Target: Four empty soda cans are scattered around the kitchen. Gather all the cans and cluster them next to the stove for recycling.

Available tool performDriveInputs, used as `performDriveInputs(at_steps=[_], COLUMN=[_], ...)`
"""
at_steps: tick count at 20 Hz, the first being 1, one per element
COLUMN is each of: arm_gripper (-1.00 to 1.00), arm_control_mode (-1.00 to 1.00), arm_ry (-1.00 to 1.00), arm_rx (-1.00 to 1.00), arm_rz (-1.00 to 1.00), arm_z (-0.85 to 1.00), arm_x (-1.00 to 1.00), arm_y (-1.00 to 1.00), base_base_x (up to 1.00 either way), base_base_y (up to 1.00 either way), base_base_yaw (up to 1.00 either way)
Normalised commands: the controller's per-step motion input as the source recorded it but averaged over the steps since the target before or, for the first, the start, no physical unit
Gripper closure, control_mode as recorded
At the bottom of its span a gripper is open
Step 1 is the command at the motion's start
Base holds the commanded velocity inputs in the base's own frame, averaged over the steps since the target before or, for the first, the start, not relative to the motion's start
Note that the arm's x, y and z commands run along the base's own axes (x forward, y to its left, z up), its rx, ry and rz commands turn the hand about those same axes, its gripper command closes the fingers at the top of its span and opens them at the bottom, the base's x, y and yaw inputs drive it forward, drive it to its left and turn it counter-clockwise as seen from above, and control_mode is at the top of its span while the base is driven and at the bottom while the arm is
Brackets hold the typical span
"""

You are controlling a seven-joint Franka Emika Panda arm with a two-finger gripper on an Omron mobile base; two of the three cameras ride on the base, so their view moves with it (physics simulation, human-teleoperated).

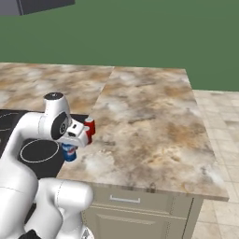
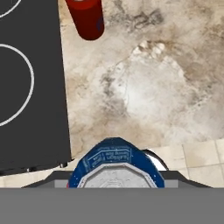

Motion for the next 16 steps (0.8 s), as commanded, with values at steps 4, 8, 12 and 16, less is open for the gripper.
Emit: performDriveInputs(at_steps=[4,8,12,16], arm_gripper=[1.0,1.0,1.0,1.0], arm_control_mode=[-1.0,-1.0,-1.0,-1.0], arm_ry=[-0.01,-0.01,0.0,0.0], arm_rx=[0.01,0.03,0.0,-0.04], arm_rz=[0.08,0.08,0.02,0.0], arm_z=[-0.06,-0.11,-0.06,-0.14], arm_x=[0.53,0.46,0.32,0.27], arm_y=[-0.02,0.01,0.15,0.24], base_base_x=[0.0,0.0,0.0,0.0], base_base_y=[0.0,0.0,0.0,0.0], base_base_yaw=[0.0,0.0,0.0,0.0])
